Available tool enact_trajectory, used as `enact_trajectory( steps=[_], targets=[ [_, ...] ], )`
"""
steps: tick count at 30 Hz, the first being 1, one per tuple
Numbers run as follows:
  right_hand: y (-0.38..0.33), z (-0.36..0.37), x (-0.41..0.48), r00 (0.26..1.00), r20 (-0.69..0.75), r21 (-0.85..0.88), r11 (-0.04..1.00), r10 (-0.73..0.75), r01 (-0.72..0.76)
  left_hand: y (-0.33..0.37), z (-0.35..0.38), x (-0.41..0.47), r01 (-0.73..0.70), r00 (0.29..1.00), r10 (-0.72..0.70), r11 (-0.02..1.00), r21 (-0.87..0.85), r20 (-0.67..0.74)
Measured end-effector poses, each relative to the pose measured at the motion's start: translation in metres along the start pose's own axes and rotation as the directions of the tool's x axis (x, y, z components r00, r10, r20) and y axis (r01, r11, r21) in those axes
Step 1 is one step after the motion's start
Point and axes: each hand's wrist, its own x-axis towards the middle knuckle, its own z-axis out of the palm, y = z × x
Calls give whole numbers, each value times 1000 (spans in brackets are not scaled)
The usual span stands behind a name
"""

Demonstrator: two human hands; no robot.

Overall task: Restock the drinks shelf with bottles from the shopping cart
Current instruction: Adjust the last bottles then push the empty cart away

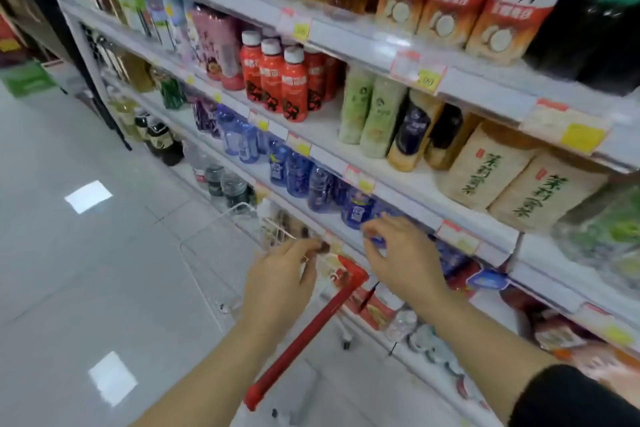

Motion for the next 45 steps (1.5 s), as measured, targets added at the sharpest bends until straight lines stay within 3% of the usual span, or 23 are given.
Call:
enact_trajectory(
  steps=[5, 9, 12, 14, 17, 22, 26, 31, 35, 40, 45],
  targets=[
    [-4, 108, -12, 930, 334, -121, 986, 151, -117, -92, 21, -36, 206, 944, -204, 978, 19, 260],
    [12, 175, -31, 780, 604, -192, 980, 161, -53, -133, 55, -67, 274, 857, -246, 962, 3, 452],
    [30, 206, -45, 700, 697, -258, 965, 156, 41, -149, 85, -90, 345, 796, -260, 937, -56, 547],
    [40, 214, -50, 735, 669, -285, 952, 113, 113, -154, 102, -104, 354, 776, -248, 933, -73, 580],
    [47, 218, -53, 788, 615, -309, 917, -11, 254, -153, 122, -122, 253, 788, -223, 967, 28, 574],
    [42, 215, -87, 828, 560, -276, 948, 24, 159, -156, 126, -151, 102, 865, -169, 981, 164, 472],
    [34, 213, -145, 859, 505, -324, 941, 87, 95, -157, 113, -185, -14, 854, -85, 982, 186, 513],
    [21, 196, -227, 850, 501, -377, 925, 163, 45, -144, 94, -224, -24, 726, -88, 988, 154, 682],
    [25, 174, -292, 775, 598, -341, 940, 204, 16, -135, 87, -258, -41, 547, -81, 992, 123, 833],
    [17, 155, -381, 761, 553, -317, 930, 339, -184, -113, 89, -302, -130, 406, 6, 990, 51, 914],
    [-14, 147, -461, 684, 461, -360, 824, 565, -438, -97, 89, -341, -274, 319, 119, 961, -29, 940]
  ],
)
